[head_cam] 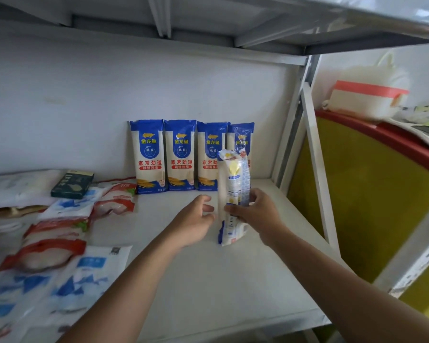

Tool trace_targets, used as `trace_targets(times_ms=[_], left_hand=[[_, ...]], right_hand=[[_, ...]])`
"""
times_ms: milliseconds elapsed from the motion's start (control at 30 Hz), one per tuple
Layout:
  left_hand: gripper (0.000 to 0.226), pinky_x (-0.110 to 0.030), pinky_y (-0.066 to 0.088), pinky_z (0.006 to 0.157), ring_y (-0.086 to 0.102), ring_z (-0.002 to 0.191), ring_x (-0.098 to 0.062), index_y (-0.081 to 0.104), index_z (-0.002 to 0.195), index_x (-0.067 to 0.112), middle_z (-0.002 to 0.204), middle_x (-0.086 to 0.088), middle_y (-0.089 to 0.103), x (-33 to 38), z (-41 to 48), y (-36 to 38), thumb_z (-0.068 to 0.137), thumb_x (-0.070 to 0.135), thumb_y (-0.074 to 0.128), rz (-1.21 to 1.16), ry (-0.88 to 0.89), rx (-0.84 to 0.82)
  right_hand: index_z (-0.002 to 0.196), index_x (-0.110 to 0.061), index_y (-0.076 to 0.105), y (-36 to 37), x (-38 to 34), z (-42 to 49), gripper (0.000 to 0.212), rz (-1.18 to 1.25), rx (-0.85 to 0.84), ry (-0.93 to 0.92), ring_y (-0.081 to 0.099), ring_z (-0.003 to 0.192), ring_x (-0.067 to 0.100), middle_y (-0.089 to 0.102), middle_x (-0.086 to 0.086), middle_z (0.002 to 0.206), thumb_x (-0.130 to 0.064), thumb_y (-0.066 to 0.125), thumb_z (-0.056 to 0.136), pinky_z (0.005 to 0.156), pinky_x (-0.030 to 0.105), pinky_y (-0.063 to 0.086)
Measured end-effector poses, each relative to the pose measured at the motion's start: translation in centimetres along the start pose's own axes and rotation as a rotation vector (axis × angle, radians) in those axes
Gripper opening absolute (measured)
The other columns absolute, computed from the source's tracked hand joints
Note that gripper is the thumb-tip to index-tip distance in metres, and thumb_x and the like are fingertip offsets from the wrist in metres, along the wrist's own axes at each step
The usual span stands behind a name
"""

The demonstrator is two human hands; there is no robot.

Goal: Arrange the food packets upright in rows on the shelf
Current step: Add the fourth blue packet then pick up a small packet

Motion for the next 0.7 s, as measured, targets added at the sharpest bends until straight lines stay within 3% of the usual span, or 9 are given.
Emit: trace_targets(times_ms=[67,167,233,300,433,500,633,700], left_hand=[[0.049,-0.036,0.05,0.104,0.06,0.119,-0.013,0.045,0.148,0.027,0.142,0.007,0.06,0.2,0.0,-0.1,0.101,0.028,0.059,-0.079,0.016,0.028],[0.042,-0.025,0.053,0.081,0.064,0.107,-0.01,0.058,0.137,0.027,0.13,0.008,0.067,0.0,0.0,-1.5,0.096,0.027,0.067,-0.158,0.016,0.141],[0.038,-0.02,0.048,0.07,0.064,0.103,-0.009,0.062,0.132,0.025,0.124,0.007,0.069,-0.5,-0.1,-2.5,0.094,0.024,0.066,-0.182,-0.006,0.216],[0.033,-0.023,0.05,0.07,0.066,0.099,-0.008,0.066,0.125,0.025,0.118,0.006,0.072,-1.0,0.0,-3.3,0.093,0.023,0.066,-0.213,-0.018,0.277],[0.027,-0.027,0.051,0.07,0.069,0.096,-0.01,0.069,0.118,0.024,0.11,0.004,0.075,-1.7,0.1,-4.2,0.091,0.023,0.065,-0.286,-0.046,0.356],[0.025,-0.025,0.046,0.064,0.068,0.092,-0.008,0.07,0.117,0.024,0.107,0.005,0.075,-1.7,0.0,-4.6,0.092,0.022,0.065,-0.303,-0.043,0.386],[0.021,-0.024,0.042,0.061,0.066,0.086,-0.007,0.073,0.112,0.021,0.1,0.004,0.076,-1.2,-0.4,-4.7,0.093,0.017,0.064,-0.328,-0.022,0.401],[0.023,-0.023,0.043,0.062,0.069,0.09,-0.01,0.076,0.11,0.02,0.099,0.004,0.077,-1.0,-0.6,-4.9,0.092,0.014,0.063,-0.296,0.0,0.411]], right_hand=[[0.113,-0.02,0.061,1.6,-0.5,-0.8,0.053,0.023,-0.034,-0.037,0.073,0.092,0.015,0.07,-0.01,0.097,-0.021,0.093,0.07,0.087,0.044,0.063],[0.115,-0.022,0.061,3.3,-1.2,-1.4,0.051,0.013,-0.065,-0.094,0.073,0.092,0.011,0.071,-0.01,0.101,-0.026,0.091,0.074,0.085,0.041,0.064],[0.117,-0.023,0.062,3.9,-1.7,-1.6,0.052,-0.02,-0.078,-0.147,0.071,0.09,0.005,0.072,-0.011,0.103,-0.034,0.09,0.074,0.08,0.032,0.064],[0.119,-0.024,0.061,4.3,-2.5,-1.9,0.055,-0.068,-0.093,-0.199,0.068,0.09,0.0,0.071,-0.015,0.103,-0.038,0.09,0.074,0.073,0.02,0.059],[0.129,-0.027,0.051,4.5,-3.4,-2.0,0.066,0.01,-0.089,-0.247,0.066,0.106,0.003,0.066,-0.015,0.118,-0.04,0.088,0.076,0.085,0.028,0.062],[0.129,-0.028,0.05,4.1,-3.8,-2.1,0.067,-0.024,-0.024,-0.292,0.062,0.111,0.004,0.06,-0.014,0.123,-0.043,0.087,0.076,0.089,0.025,0.058],[0.126,-0.03,0.055,4.3,-4.0,-2.7,0.053,-0.156,-0.001,-0.36,0.056,0.111,0.0,0.057,-0.011,0.124,-0.04,0.083,0.082,0.075,0.005,0.047],[0.129,-0.03,0.056,4.5,-4.0,-2.8,0.058,-0.17,-0.004,-0.384,0.057,0.112,-0.001,0.06,-0.012,0.126,-0.042,0.084,0.08,0.081,0.012,0.054]])
Point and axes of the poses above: each hand's wrist, its own z-axis towards the middle knuckle, its own y-axis out of the palm, x = y × z, the point moved 10 cm from there along z, towards the middle knuckle
